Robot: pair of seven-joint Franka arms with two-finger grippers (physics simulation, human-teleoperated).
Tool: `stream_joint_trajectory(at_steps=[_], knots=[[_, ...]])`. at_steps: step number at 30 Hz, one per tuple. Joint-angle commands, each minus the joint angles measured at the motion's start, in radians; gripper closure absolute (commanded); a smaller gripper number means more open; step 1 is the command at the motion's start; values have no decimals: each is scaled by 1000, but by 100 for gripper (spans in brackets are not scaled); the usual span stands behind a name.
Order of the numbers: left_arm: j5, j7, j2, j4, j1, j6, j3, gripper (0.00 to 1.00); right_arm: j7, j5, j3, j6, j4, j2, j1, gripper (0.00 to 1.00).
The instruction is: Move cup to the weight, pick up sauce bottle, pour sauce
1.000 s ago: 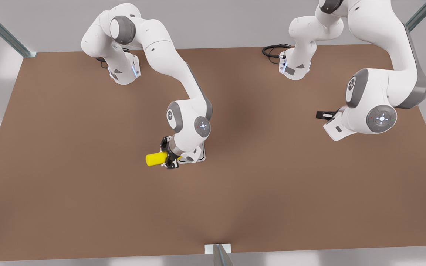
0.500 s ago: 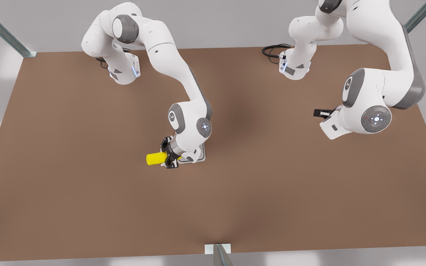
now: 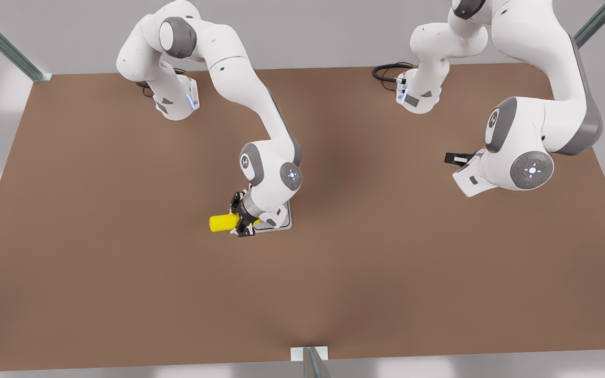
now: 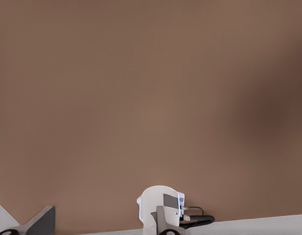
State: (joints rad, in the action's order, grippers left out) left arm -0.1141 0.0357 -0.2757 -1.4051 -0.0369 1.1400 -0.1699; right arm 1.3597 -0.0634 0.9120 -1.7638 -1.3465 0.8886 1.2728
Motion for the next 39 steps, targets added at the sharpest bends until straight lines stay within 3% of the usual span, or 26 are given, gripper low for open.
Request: stream_joint_trajectory(at_steps=[1,6,12,15,19,22,27,39], knots=[[-1,4,1,0,0,-2,0,0,-19,-1,1,1,3,-5,-1,44],[-1,6,1,0,0,-2,0,0,74,-125,-4,44,-3,-89,-79,44],[-1,6,0,0,0,0,0,0,578,-703,-12,198,3,-91,-438,44],[1,4,0,0,0,-2,0,0,710,-910,-140,299,20,-80,-621,44],[2,3,-2,0,2,0,0,0,878,-1210,-226,429,17,-70,-762,44],[2,3,-8,-2,5,1,0,0,1061,-1245,-377,438,4,-57,-902,44],[2,4,-8,-3,3,0,0,0,1375,-1371,-476,474,-34,62,-980,44],[1,4,-7,-3,0,-5,0,0,1446,-1471,-575,504,-33,164,-1049,44]])
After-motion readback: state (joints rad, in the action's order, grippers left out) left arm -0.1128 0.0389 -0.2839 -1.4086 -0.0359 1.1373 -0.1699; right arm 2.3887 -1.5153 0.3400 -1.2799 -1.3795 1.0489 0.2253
